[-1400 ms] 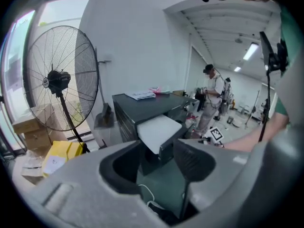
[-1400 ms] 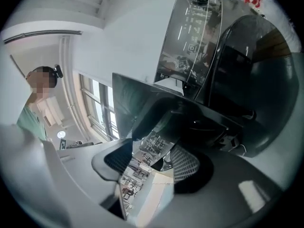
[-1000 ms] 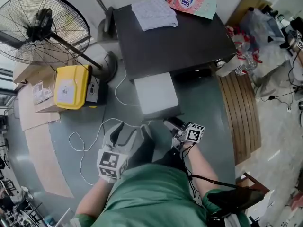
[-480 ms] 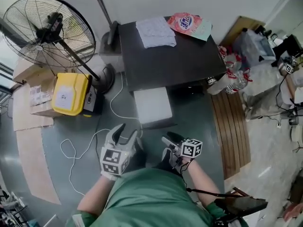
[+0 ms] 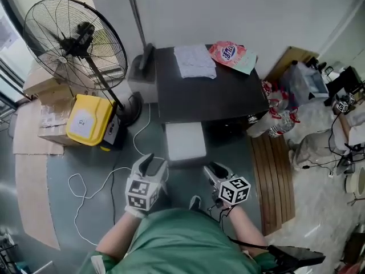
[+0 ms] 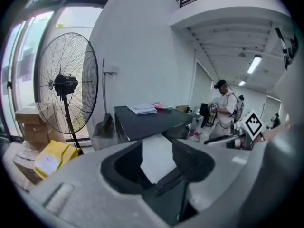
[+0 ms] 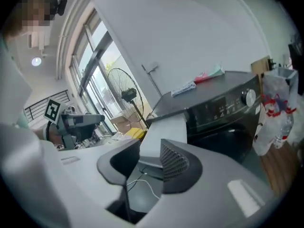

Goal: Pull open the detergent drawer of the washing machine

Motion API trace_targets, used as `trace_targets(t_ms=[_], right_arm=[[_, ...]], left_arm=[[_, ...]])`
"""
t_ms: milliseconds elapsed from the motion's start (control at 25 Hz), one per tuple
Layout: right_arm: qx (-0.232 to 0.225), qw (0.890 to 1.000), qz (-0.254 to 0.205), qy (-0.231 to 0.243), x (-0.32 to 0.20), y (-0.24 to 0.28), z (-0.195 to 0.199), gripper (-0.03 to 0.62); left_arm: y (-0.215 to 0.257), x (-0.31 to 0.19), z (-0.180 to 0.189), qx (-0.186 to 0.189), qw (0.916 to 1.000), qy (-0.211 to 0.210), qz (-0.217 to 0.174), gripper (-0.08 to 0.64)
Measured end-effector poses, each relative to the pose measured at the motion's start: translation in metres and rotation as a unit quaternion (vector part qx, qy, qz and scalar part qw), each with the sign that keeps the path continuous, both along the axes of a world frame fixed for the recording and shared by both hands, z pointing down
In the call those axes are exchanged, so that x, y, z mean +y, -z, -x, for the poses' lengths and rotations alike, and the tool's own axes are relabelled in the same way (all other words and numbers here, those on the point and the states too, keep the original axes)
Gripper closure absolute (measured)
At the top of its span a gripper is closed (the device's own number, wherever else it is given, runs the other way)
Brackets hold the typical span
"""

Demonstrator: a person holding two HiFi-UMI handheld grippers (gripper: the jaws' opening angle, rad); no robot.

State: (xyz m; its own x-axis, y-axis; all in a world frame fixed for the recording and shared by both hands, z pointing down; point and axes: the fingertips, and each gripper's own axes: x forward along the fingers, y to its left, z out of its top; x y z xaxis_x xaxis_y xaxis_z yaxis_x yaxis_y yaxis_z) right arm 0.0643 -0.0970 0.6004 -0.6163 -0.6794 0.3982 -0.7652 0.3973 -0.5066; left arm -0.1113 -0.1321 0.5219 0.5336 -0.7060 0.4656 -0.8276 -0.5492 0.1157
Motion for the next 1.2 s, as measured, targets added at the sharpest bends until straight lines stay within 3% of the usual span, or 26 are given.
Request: trace_targets(t_ms=[80,120,360,760,960,1200], right_arm=[[0.007,1.000,-0.026,-0.005,-0.007,0.025,-0.002,0.531],[0.008,0.999,-0.041,-0.005,-0.011,0.039,-0.003,0.546],[0.079,0.987,-0.139,-0.025,-0.037,0.127,-0.013,0.552],[0.126,0.937,-0.322,-0.043,-0.050,0.267,-0.006,0.551],[0.146,0.918,-0.365,-0.043,-0.041,0.295,0.003,0.551],[0.158,0.909,-0.381,-0.051,-0.036,0.296,0.006,0.551]], left_arm=[[0.011,-0.003,0.002,0.000,0.9999,0.007,-0.011,0.368],[0.018,-0.006,0.003,0.001,0.9998,0.010,-0.018,0.368],[0.082,-0.029,0.014,0.021,0.9958,0.034,-0.083,0.377],[0.188,-0.036,-0.005,0.024,0.9758,0.008,-0.217,0.395],[0.215,-0.028,-0.014,0.026,0.9668,-0.006,-0.254,0.403],[0.213,-0.023,-0.016,0.027,0.9672,-0.009,-0.253,0.430]])
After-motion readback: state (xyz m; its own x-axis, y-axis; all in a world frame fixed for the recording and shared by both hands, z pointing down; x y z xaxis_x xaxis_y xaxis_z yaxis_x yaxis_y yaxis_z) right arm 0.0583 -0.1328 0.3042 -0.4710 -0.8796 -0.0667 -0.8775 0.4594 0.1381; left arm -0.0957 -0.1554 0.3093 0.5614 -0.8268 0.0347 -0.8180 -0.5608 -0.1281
